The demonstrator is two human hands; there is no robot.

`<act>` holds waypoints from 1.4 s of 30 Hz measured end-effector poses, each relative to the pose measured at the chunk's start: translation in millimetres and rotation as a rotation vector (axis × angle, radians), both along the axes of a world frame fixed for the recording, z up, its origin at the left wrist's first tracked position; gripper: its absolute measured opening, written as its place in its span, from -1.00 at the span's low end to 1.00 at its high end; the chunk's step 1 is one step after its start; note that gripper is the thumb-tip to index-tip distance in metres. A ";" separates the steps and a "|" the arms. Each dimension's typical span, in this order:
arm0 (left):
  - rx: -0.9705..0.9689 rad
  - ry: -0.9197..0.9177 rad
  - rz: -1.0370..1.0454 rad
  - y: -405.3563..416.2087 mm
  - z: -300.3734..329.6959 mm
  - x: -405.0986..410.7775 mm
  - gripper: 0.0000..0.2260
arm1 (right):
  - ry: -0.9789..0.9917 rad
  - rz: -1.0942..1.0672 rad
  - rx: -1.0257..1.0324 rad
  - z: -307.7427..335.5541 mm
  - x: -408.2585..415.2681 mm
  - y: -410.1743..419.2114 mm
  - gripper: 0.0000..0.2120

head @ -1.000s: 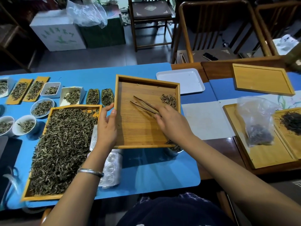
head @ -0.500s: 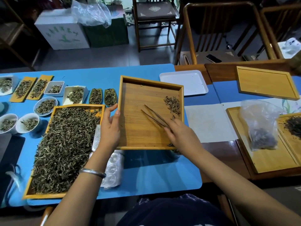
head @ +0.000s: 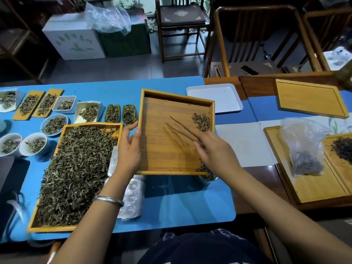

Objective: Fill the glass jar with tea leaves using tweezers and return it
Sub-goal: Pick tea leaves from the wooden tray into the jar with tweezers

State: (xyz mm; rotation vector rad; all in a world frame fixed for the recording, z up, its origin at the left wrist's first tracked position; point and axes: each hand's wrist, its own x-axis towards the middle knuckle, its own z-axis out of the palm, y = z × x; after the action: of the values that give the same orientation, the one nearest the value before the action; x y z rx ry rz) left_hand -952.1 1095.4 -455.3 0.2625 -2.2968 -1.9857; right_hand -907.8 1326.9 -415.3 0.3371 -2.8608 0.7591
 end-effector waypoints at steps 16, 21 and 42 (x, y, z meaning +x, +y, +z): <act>0.002 -0.003 -0.044 -1.0 2.9 1.8 -0.79 | -0.069 -0.190 0.022 -18.2 -38.9 9.2 -0.71; 0.032 -0.012 -0.031 -2.6 -2.7 1.7 -0.80 | -0.113 -0.244 0.068 -20.1 -27.0 24.1 -0.73; 0.015 -0.015 -0.068 2.1 5.7 2.0 -0.76 | -0.034 -0.166 0.011 -12.2 -35.0 -10.8 -0.68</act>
State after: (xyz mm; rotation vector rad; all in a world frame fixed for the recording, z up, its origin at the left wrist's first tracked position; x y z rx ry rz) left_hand -950.1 1097.5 -449.7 0.2028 -2.3307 -2.0406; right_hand -942.8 1316.1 -427.5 0.0873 -2.8799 0.7252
